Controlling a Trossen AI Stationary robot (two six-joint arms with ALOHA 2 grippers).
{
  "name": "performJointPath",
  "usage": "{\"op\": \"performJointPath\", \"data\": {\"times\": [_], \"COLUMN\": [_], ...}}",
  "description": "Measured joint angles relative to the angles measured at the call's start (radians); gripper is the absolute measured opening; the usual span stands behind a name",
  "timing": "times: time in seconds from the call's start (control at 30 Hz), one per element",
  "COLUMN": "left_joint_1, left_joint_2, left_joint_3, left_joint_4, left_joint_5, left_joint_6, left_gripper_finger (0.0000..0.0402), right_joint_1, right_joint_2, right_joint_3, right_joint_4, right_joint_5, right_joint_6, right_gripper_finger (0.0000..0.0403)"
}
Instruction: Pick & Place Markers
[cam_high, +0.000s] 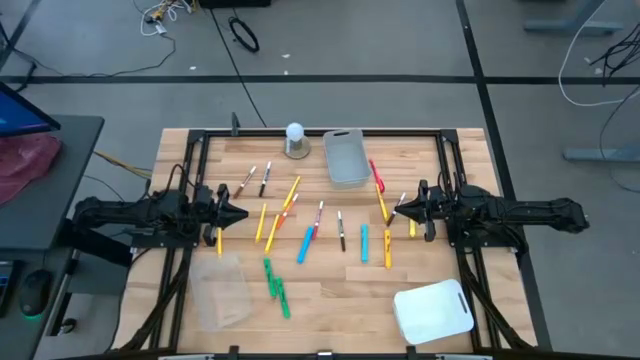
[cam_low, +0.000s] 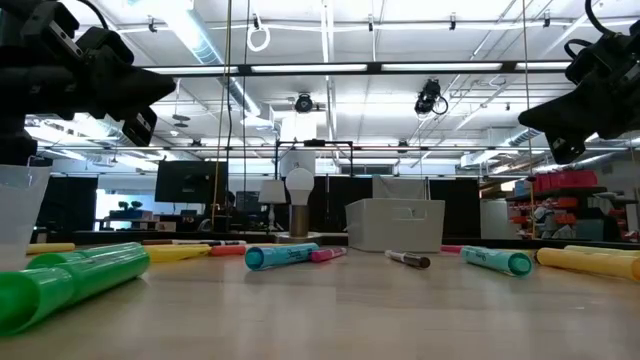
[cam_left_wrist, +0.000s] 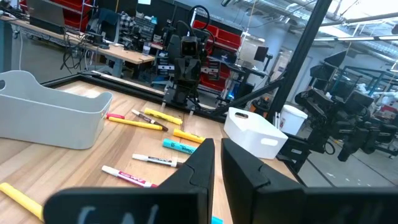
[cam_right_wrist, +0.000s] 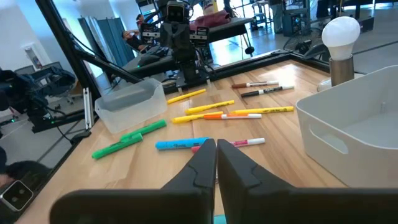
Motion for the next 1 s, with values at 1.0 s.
{"op": "performJointPath", "data": {"times": [1.0], "left_joint_1": [0.0], "left_joint_2": [0.0], "left_joint_3": [0.0], "left_joint_4": [0.0], "left_joint_5": [0.0], "left_joint_6": [0.0], "left_gripper_finger": [0.0034], "right_joint_1": [0.053], "right_joint_2": [0.049], "right_joint_3": [0.0], "right_joint_4": [0.564], "right_joint_5": [0.018], "right_joint_6": [0.275], "right_gripper_finger": [0.0018]}}
